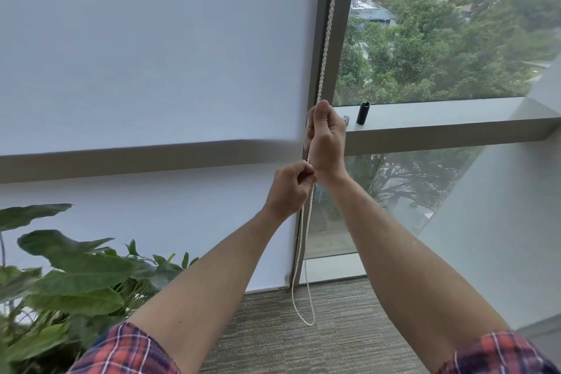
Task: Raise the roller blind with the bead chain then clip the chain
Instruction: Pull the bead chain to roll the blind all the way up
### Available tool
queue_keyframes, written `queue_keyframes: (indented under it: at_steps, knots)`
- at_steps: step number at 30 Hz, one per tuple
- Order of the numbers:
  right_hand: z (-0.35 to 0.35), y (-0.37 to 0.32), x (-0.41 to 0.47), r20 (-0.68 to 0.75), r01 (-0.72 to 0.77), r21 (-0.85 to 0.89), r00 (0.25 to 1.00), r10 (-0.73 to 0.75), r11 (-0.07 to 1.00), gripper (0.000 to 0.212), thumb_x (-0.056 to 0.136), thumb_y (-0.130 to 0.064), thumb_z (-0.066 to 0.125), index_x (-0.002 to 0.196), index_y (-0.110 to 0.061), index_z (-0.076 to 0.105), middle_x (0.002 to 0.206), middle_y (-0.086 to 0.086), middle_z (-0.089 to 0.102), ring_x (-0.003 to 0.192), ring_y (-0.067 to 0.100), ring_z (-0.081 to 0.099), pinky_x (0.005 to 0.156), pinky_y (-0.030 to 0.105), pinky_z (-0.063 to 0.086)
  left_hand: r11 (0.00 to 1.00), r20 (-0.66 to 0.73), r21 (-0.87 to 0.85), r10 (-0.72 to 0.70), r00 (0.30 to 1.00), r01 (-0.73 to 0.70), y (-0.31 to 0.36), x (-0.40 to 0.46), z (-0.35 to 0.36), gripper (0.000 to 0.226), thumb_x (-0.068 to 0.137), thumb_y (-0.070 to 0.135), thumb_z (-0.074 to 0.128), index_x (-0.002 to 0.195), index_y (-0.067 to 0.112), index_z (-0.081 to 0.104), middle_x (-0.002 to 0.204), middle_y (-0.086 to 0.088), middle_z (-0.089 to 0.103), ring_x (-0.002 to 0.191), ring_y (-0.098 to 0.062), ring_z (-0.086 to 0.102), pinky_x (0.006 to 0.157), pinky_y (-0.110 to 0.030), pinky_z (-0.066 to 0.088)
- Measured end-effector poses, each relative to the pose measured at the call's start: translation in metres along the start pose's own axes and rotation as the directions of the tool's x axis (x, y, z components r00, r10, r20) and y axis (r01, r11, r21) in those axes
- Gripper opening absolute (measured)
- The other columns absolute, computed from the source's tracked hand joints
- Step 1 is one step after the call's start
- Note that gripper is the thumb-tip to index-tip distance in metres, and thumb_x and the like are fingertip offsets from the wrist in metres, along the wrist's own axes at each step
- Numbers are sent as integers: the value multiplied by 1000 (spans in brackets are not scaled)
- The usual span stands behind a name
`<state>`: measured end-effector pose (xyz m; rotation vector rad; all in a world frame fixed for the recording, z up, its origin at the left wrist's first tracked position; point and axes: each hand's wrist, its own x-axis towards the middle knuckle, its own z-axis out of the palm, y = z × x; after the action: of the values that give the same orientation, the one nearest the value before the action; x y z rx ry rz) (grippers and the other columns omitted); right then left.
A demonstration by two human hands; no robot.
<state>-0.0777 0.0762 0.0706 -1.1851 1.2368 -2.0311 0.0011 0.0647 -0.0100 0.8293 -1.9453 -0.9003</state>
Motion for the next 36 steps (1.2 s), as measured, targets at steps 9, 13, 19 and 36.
queue_keyframes:
  at_steps: [9, 13, 19, 36]
  knots:
    - [0, 18, -22, -36, 56, -171, 997, -63, 984, 47, 102, -41, 38, 60, -20, 38, 52, -7, 34, 46, 17, 29, 46, 32, 25, 998, 31, -15, 68, 997, -68, -13, -8, -7, 54, 82, -7, 65, 55, 37, 46, 45, 20, 51, 46, 4, 47, 49, -5, 30]
    - [-7, 29, -33, -48, 48, -215, 997, -59, 975, 47, 101, -46, 37, 63, -18, 38, 52, -6, 35, 47, 18, 31, 46, 36, 26, 999, 142, -8, 48, 989, -47, -22, -12, -9, 49, 82, 0, 69, 56, 37, 52, 46, 20, 53, 45, 0, 47, 49, -7, 32]
    - [-9, 34, -50, -41, 58, -287, 996, -73, 956, 46, 102, -41, 37, 63, -17, 41, 53, -7, 38, 48, 16, 35, 46, 37, 29, 994, 596, 8, -95, 798, 112, -15, 6, -44, 26, 81, 9, 78, 105, 14, 70, 97, -5, 74, 93, -14, 69, 81, -33, 58]
    - [-21, 79, -102, 5, -78, -305, 997, 83, 949, 41, 101, -29, 37, 60, -27, 37, 53, -12, 33, 50, 13, 29, 48, 31, 24, 721, 260, -680, 65, 963, 135, 71, 30, -53, 37, 102, 36, 40, 97, 14, 69, 62, 0, 43, 54, -13, 36, 52, -27, 28]
